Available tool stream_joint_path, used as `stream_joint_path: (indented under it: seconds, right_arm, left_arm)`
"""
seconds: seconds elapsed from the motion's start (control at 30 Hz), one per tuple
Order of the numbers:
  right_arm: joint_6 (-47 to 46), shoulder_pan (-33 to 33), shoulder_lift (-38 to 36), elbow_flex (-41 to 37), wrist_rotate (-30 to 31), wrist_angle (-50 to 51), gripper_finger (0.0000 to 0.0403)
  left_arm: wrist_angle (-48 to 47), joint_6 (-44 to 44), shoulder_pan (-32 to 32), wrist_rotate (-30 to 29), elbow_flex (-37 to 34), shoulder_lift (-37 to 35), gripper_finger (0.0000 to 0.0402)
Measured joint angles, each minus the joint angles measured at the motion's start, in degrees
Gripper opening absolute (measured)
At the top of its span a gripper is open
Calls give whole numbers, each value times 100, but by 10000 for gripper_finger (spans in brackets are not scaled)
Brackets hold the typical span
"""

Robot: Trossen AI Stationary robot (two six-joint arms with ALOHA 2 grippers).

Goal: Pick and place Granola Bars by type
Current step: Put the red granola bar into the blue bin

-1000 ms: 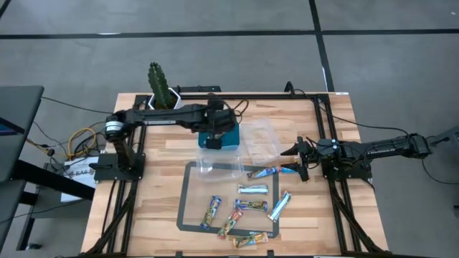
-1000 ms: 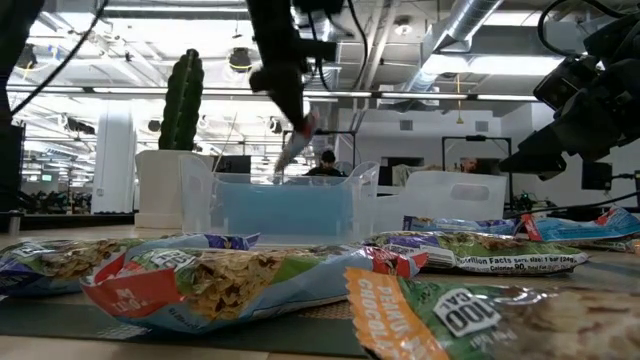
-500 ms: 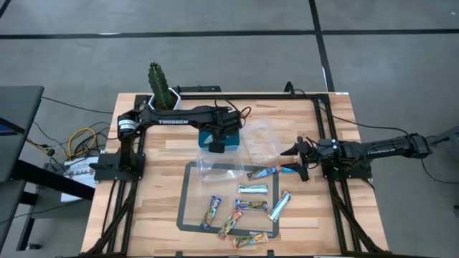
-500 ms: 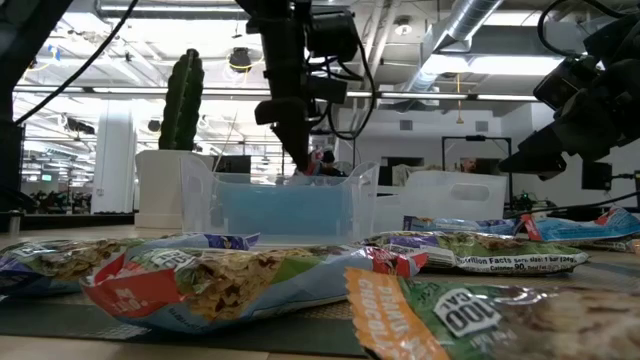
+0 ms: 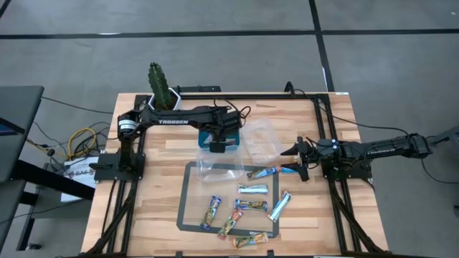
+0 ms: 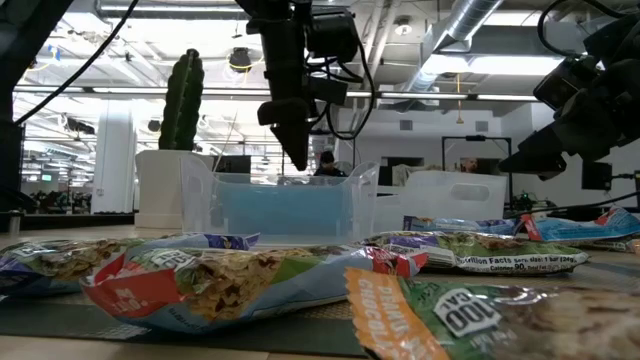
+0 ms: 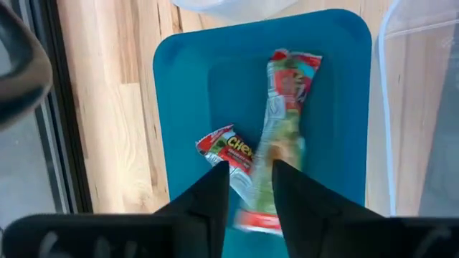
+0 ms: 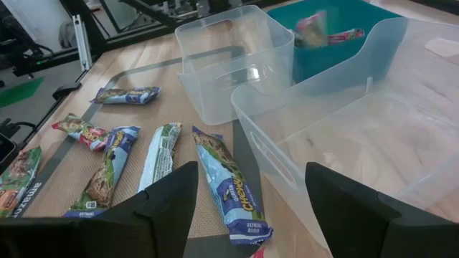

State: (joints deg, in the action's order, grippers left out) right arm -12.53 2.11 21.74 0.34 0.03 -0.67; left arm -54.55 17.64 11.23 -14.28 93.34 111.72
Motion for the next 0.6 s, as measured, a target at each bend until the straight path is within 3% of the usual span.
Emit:
stream_joint_path:
  seconds: [0.33,0.6]
  right_arm:
    - [0,2,0,0,0,0,249]
    - [0,2,0,0,0,0,249]
  left_arm:
    - [-159,-492,-653,0,2,-412,111]
    - [-366,-1657,-1658,46,4,-748,112]
